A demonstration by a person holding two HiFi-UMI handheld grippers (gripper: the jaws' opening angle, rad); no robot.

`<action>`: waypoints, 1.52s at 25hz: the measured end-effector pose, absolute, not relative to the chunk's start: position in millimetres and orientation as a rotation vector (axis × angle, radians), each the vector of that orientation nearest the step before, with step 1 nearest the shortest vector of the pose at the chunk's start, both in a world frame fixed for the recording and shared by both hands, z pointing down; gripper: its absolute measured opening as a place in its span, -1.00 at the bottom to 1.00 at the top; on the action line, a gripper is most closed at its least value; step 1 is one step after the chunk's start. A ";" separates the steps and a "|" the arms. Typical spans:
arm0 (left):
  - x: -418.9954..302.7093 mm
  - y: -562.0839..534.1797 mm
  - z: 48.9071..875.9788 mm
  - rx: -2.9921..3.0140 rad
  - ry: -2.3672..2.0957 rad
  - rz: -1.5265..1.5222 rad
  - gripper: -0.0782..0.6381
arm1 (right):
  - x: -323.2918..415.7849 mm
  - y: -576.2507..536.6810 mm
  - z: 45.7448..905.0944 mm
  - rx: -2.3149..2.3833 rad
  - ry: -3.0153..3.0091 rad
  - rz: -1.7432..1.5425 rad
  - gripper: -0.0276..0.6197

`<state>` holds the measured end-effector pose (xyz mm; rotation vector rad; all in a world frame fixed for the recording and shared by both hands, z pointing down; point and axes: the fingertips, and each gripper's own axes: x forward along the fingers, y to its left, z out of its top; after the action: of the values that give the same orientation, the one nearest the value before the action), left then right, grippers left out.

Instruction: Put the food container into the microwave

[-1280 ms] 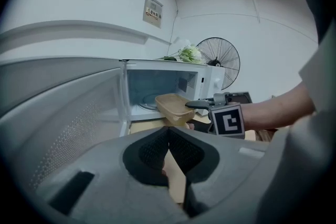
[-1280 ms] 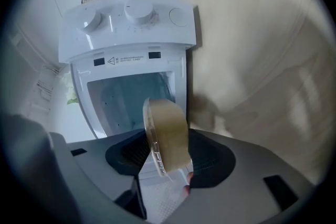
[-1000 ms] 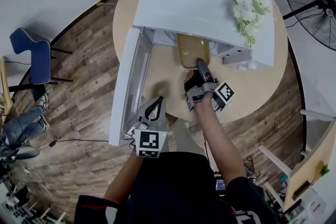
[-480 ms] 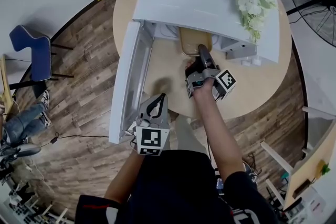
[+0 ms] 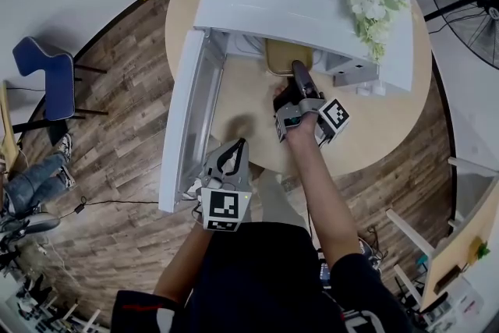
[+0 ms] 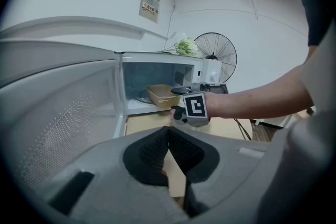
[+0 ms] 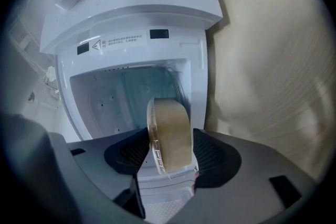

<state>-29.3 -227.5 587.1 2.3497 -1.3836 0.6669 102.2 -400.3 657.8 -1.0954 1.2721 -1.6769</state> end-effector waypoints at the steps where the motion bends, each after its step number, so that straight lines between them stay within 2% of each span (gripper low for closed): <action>1: -29.4 -228.1 586.8 2.350 -1.384 0.667 -0.74 | 102.0 -400.2 656.9 -1.089 1.280 -1.679 -0.16; 5: -28.8 -230.8 584.9 2.356 -1.384 0.664 -0.74 | 103.7 -396.4 655.3 -1.073 1.311 -1.683 -0.08; 13: -25.4 -233.7 585.4 2.364 -1.373 0.673 -0.74 | 109.3 -361.5 657.8 -1.180 1.491 -1.701 -0.07; 14: -24.6 -234.3 585.2 2.363 -1.372 0.671 -0.74 | 109.6 -357.2 657.0 -1.205 1.524 -1.706 -0.09; 17: -23.6 -237.3 583.5 2.352 -1.369 0.651 -0.74 | 107.8 -350.2 651.9 -1.298 1.659 -1.707 -0.41; 20: -23.6 -241.4 581.1 2.352 -1.371 0.643 -0.74 | 105.3 -349.1 644.7 -1.480 1.922 -1.627 -0.80; 21: -23.5 -242.9 580.7 2.352 -1.371 0.641 -0.74 | 103.6 -349.7 641.2 -1.542 2.033 -1.570 -0.84; 31: -25.5 -253.2 577.7 2.355 -1.379 0.636 -0.74 | 81.2 -367.9 618.2 -1.881 2.797 -0.874 -0.88; 38: -28.4 -255.0 579.8 2.348 -1.381 0.642 -0.74 | 76.3 -382.4 620.8 -1.891 2.852 -0.812 -0.88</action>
<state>-28.4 -255.0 579.8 2.3477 -1.3807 0.6425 76.3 -382.4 620.8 -1.8910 2.8517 -0.8116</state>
